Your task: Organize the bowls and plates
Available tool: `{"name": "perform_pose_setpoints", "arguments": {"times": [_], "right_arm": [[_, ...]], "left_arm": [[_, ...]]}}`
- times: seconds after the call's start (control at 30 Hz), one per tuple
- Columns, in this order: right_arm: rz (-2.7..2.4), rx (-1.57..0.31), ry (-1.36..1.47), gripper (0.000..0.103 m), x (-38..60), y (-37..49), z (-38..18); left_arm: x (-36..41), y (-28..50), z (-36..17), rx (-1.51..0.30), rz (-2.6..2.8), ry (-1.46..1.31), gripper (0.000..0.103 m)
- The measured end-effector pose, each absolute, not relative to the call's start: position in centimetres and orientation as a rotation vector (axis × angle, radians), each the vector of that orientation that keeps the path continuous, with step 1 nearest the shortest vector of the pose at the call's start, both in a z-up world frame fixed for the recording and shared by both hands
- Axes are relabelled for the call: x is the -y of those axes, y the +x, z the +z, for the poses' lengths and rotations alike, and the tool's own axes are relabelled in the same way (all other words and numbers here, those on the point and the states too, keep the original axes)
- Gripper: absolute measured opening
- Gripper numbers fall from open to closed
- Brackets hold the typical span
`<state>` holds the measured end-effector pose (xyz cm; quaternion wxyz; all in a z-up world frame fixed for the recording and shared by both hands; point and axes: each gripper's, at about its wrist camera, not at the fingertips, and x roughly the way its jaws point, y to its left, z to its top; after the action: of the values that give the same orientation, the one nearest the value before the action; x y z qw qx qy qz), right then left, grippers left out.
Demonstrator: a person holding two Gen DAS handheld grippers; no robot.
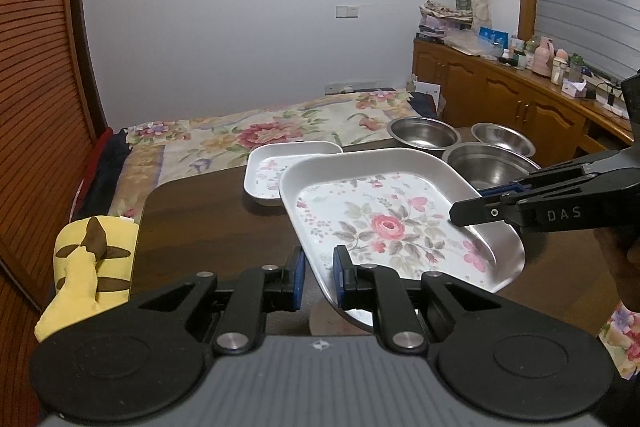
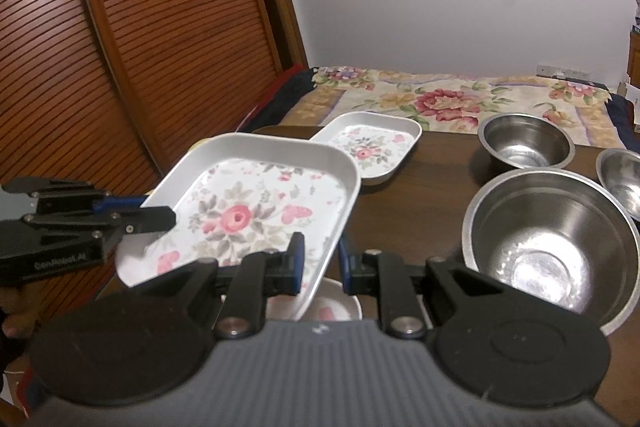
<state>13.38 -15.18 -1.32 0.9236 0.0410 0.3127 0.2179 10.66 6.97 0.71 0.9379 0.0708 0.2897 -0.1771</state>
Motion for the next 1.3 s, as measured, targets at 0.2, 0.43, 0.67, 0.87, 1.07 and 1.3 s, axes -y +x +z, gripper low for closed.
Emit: {"name": "perform_pose_setpoints", "arguments": {"times": [0.2,0.43,0.67,0.87,1.07,1.3], "right_arm": [[0.445,-0.646,0.085,0.020,15.7,12.8,-1.6],[0.439,-0.659,0.084,0.020,16.3,12.3,-2.2],[0.442,-0.675,0.083,0.020,16.2,11.5,-3.3],[0.446,-0.684,0.078,0.020,15.9,10.8,-4.3],[0.442,-0.689,0.060,0.020,15.6,10.2,-5.2],[0.418,-0.691,0.056,0.020,15.4,9.9,-6.5]], "left_arm": [[-6.5,9.9,0.2,-0.600,-0.375,0.136,0.016],[-5.7,9.1,-0.6,-0.616,-0.390,0.145,0.016],[-5.8,8.2,-2.0,-0.641,-0.385,0.136,0.016],[-6.2,7.6,-3.1,-0.661,-0.377,0.122,0.016],[-6.3,7.4,-4.3,-0.681,-0.372,0.112,0.016],[-5.9,7.7,-5.6,-0.699,-0.355,0.125,0.016]]}}
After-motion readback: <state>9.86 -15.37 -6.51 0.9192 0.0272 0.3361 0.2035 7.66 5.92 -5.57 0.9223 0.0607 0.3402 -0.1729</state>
